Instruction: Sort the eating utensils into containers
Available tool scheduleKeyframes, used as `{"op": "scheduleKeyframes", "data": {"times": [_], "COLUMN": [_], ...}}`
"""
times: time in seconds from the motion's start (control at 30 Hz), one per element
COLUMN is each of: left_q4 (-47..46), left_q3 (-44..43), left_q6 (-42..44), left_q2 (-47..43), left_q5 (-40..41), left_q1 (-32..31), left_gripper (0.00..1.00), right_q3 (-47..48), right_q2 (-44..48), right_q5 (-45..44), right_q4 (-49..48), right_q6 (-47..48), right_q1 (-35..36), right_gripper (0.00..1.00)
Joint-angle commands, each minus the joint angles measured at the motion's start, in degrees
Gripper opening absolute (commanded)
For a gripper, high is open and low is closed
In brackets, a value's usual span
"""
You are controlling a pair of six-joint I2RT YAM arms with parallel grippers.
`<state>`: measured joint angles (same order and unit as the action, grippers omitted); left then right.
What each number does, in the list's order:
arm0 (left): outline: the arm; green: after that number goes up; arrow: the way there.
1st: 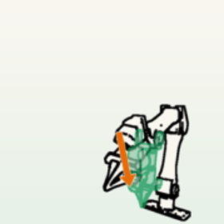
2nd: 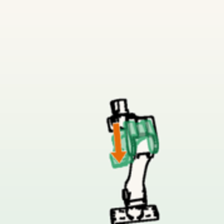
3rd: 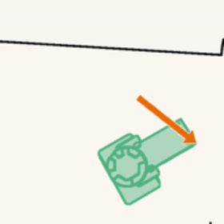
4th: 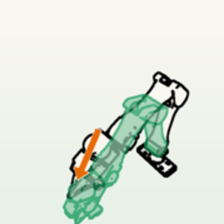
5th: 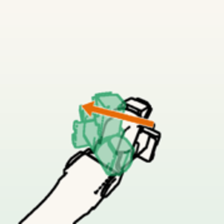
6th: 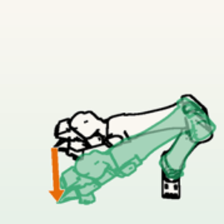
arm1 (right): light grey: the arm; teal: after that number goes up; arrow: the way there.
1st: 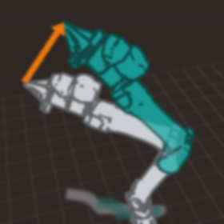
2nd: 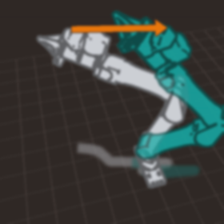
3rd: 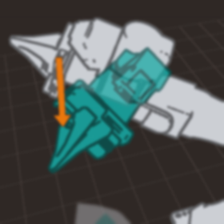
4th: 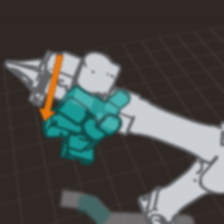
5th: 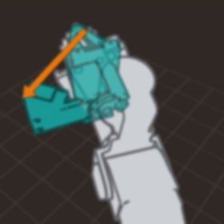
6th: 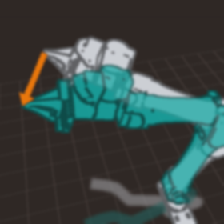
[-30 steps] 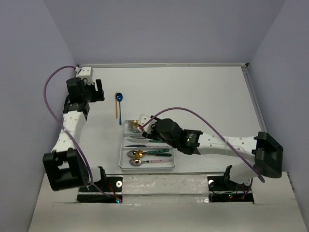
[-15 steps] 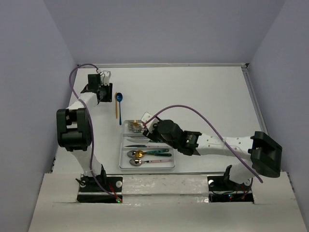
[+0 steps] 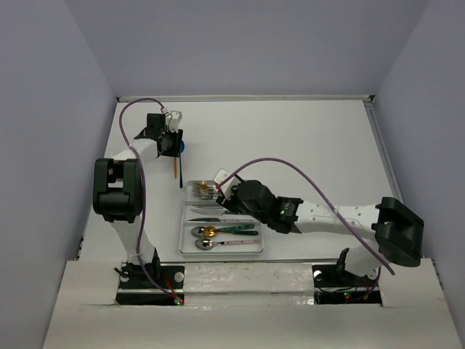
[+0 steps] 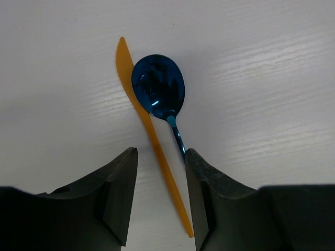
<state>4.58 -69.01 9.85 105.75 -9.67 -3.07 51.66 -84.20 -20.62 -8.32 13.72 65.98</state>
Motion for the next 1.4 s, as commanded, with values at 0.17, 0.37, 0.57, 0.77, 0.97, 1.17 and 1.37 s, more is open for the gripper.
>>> {"op": "scheduleKeyframes", "data": {"times": [0.17,0.37,0.57,0.77,0.97,1.17,1.37], "left_q4": [-0.45,-0.62,-0.80,-0.01,1.75,3.07,0.61], "left_q3": [0.63,0.81,0.63,1.34,2.57,4.67,7.66], "left_q6": [-0.79,-0.62,-0.18,0.44,1.93,3.86,2.73], "left_q2": [1.03,2.79,4.81,4.72,4.11,4.11,0.07], "left_q5": [2.11,2.64,4.74,6.51,5.89,5.28,5.02], "left_q1": [-0.09,-0.88,-0.88,-0.71,-0.36,1.22,2.54], "left_gripper": [0.46,0.44,0.41,0.33,0.23,0.00,0.00], "right_q3": [-0.68,-0.94,-1.30,-1.39,-1.39,-1.65,-1.12], "right_q2": [1.59,1.59,2.38,2.82,3.52,5.01,5.28], "right_q5": [-0.47,-0.47,-0.30,-0.73,-0.65,-0.65,0.23], "right_q4": [-4.16,-4.16,-4.08,-3.99,-3.81,-3.81,-3.55], "right_q6": [-0.27,-0.01,0.08,0.08,0.00,-0.44,-1.15], "right_q1": [-0.41,-0.41,-0.41,-0.41,-0.41,-0.41,-0.41], "right_gripper": [0.54,0.54,0.54,0.54,0.54,0.54,0.54]}}
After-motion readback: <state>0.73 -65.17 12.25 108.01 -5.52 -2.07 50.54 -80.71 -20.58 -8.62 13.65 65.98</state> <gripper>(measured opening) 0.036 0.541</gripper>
